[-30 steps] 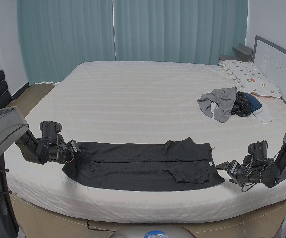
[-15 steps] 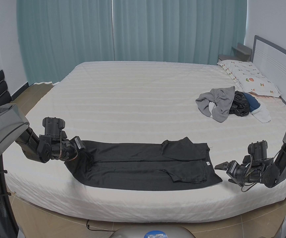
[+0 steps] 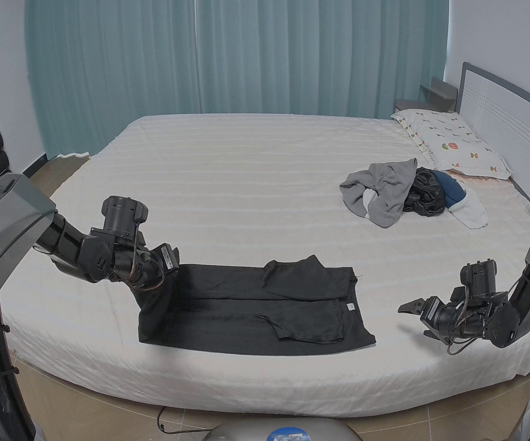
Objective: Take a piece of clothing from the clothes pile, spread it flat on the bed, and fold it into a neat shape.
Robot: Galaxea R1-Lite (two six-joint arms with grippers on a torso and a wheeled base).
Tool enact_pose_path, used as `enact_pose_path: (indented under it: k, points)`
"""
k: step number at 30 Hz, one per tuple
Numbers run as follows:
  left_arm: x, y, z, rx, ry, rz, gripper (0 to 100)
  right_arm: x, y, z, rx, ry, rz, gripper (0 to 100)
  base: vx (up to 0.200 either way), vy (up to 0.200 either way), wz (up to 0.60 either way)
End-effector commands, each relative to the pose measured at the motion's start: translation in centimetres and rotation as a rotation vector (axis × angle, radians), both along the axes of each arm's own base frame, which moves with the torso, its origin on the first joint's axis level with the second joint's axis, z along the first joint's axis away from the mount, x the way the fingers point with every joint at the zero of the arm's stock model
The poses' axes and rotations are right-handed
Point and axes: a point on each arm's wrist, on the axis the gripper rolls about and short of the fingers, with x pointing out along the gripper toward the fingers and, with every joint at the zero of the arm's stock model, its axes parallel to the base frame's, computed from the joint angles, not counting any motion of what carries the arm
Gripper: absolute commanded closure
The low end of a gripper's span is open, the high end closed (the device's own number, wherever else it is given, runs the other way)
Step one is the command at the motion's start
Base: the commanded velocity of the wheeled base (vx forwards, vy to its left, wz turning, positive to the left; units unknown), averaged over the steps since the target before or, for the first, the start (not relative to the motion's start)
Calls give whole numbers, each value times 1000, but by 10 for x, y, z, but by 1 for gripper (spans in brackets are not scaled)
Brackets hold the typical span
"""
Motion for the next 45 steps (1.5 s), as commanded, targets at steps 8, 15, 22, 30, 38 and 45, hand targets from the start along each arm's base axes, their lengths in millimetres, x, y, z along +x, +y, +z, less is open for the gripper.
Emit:
enact_pose_path:
  k: [8,15,22,30,38,45]
  points:
    - [1,-58,31,-13,41,-59,100,0,3,-1,0,2,10,0,0,-200,0]
    - [3,-83,24,7,100,-107,100,0,3,-2,-1,8,11,0,0,-200,0]
    - [19,-101,15,18,133,-120,100,0,3,-3,-2,11,11,0,0,-114,0]
    - [32,-122,2,32,155,-92,100,0,3,-3,-2,11,12,0,0,0,0]
    - [26,-135,-3,38,165,-102,0,0,3,-4,-3,12,13,0,0,0,0]
    - [20,-138,20,-32,143,-62,0,0,4,-4,-3,12,15,0,0,0,0]
